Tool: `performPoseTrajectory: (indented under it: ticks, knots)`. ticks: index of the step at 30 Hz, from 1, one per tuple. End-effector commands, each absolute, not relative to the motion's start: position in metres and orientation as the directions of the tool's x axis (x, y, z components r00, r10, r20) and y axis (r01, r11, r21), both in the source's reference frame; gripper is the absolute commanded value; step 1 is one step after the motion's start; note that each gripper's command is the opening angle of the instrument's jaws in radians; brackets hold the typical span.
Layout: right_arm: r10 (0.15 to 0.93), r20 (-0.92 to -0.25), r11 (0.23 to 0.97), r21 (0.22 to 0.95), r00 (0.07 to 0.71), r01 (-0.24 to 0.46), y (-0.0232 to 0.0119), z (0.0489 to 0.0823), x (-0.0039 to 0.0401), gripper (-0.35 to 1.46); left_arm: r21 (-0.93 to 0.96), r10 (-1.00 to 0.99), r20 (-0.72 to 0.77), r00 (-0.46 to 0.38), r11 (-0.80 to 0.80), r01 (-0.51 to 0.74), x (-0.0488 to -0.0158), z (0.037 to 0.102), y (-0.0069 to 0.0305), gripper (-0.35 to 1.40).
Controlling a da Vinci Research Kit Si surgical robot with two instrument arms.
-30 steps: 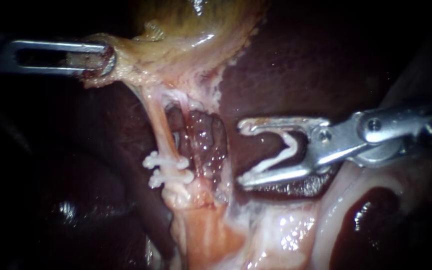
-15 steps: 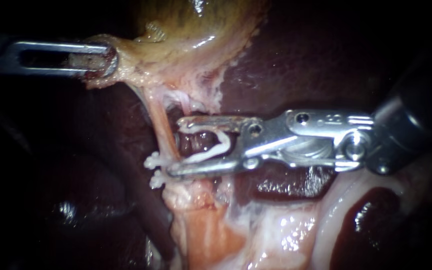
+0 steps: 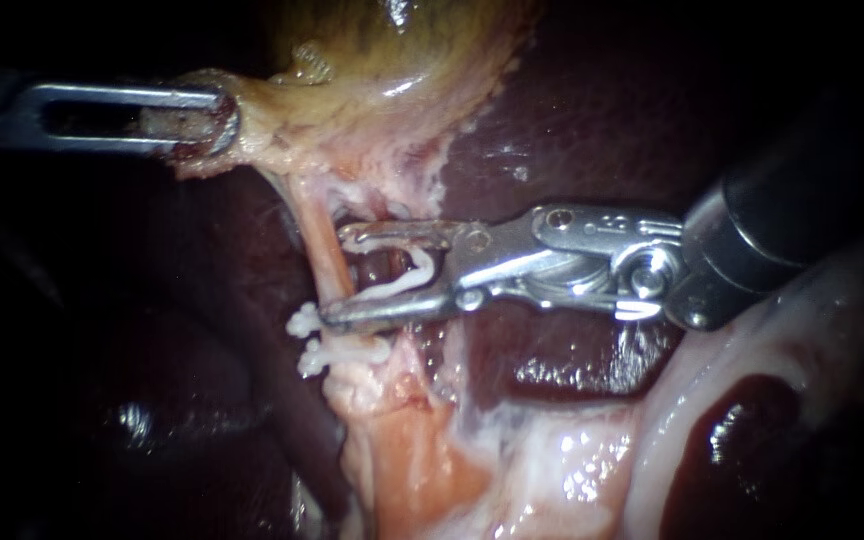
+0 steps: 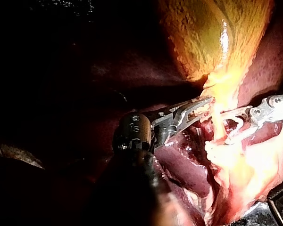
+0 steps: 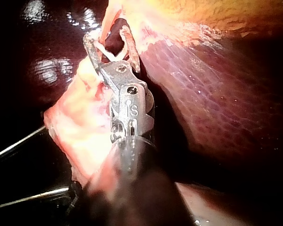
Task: Clipping third clip left tube
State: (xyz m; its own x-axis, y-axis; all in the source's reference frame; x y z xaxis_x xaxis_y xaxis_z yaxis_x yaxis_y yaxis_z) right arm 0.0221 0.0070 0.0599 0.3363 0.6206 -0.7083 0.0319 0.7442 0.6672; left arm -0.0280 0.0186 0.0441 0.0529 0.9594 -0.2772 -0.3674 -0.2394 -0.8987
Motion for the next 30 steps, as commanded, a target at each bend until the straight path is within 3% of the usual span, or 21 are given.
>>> performPoseTrajectory:
  ticks: [1, 10, 15, 23, 30]
  knots:
    - [0.625, -0.704, 0.739, 0.673, 0.337, 0.037, 0.007, 0.0599, 0.0226, 0.49, -0.898, 0.959, -0.277, 0.053, -0.239, -0.368, -0.0281, 0.044, 0.0186, -0.35]
    - [0.673, -0.682, 0.688, 0.719, 0.287, 0.095, 0.0071, 0.0599, 0.0265, 0.5, -0.899, 0.96, -0.277, 0.053, -0.239, -0.367, -0.0282, 0.044, 0.0186, -0.35]
    - [0.709, -0.669, 0.661, 0.741, 0.224, 0.12, 0.0073, 0.0595, 0.028, 0.5, -0.899, 0.959, -0.277, 0.053, -0.239, -0.367, -0.0282, 0.044, 0.0186, -0.35]
    - [0.739, -0.66, 0.641, 0.751, 0.137, 0.159, 0.0083, 0.0565, 0.0281, 0.5, -0.899, 0.959, -0.277, 0.052, -0.239, -0.367, -0.0283, 0.0441, 0.0187, -0.35]
    - [0.75, -0.653, 0.633, 0.754, 0.101, 0.173, 0.0088, 0.0544, 0.0281, 0.49, -0.899, 0.959, -0.277, 0.052, -0.239, -0.367, -0.0283, 0.0441, 0.0187, -0.35]
